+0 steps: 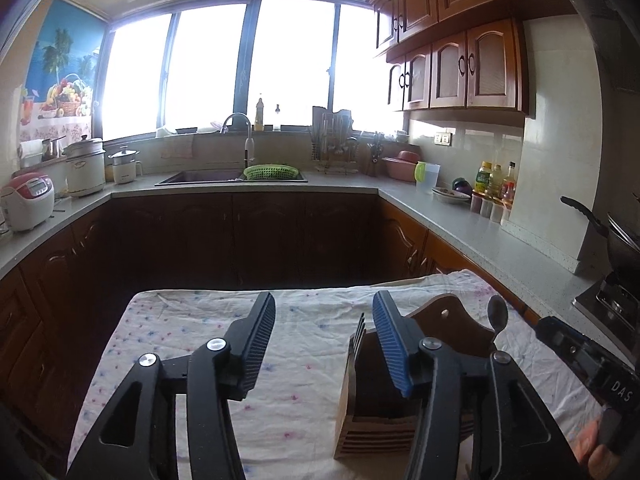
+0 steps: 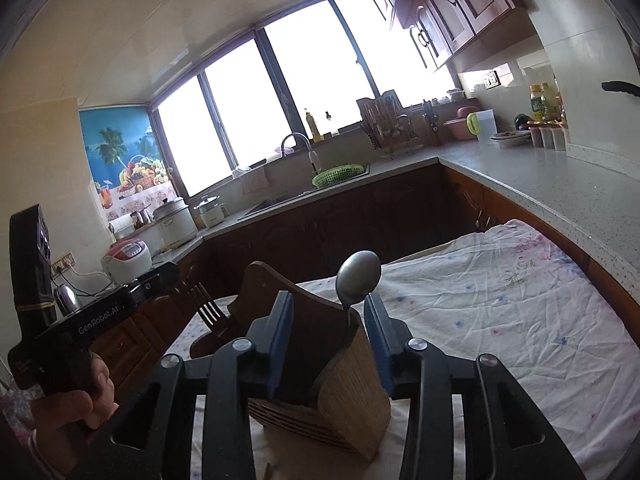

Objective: Organize utensils
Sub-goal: 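Lower the fork into the holder and open the left gripper while the right releases the spoon there, then move both open grippers back over the chopsticks on the cloth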

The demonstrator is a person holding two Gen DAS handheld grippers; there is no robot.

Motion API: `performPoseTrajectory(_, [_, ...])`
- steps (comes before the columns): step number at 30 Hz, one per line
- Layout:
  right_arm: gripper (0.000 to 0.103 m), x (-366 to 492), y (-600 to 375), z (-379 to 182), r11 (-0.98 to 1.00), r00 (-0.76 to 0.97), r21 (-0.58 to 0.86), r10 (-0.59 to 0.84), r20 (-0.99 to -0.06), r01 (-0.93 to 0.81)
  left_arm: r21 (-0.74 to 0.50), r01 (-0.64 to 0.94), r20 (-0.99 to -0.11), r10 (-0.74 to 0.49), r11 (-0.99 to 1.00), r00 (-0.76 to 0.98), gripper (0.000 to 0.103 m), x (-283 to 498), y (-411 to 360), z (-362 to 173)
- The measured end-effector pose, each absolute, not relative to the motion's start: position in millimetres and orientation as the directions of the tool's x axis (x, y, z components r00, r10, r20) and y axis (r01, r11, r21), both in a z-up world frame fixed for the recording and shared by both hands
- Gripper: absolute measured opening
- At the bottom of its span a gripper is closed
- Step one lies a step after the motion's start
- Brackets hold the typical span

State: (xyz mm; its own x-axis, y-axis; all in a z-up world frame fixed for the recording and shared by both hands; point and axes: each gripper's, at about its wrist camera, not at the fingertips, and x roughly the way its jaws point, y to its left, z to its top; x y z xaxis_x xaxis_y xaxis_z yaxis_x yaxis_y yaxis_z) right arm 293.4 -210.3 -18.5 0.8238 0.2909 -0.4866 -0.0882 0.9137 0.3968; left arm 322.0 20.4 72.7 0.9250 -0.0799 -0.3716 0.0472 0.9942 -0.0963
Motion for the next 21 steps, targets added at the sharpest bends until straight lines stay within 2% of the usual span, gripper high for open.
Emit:
performPoseTrajectory(2, [0.063, 282, -218, -10, 0.91, 0.836, 0.407, 0.282, -0.47, -0.078, -0.112, 0.026, -0.374, -0.067, 0.993, 0.925, 0.068, 308, 28, 72])
performPoseTrajectory(3, [0.068, 276, -222, -7, 0.907, 0.841, 0.415, 0.281, -0.463, -0.074, -0.123, 0.021, -0.376, -0.067, 0.992, 0.924, 0.072, 300, 33, 71])
performPoseTrajectory(5, [0.082, 264, -229, -1, 0.902, 0.848, 0.427, 0.279, -0.451, -0.069, -0.147, 0.011, -0.381, -0.067, 0.989, 0.922, 0.075, 280, 38, 66])
performPoseTrajectory(7, [0.09, 249, -234, 2, 0.898, 0.851, 0.435, 0.276, -0.446, -0.064, -0.168, 0.002, -0.391, -0.069, 0.986, 0.918, 0.077, 260, 42, 61])
performPoseTrajectory(10, [0.093, 227, -239, 3, 0.896, 0.846, 0.44, 0.275, -0.457, -0.054, -0.196, 0.0, -0.409, -0.082, 0.981, 0.909, 0.079, 229, 46, 54])
performPoseTrajectory(21, [0.093, 152, -240, -10, 0.909, 0.781, 0.417, 0.252, -0.572, 0.012, -0.299, -0.024, -0.526, -0.144, 0.954, 0.838, 0.082, 161, 59, 35])
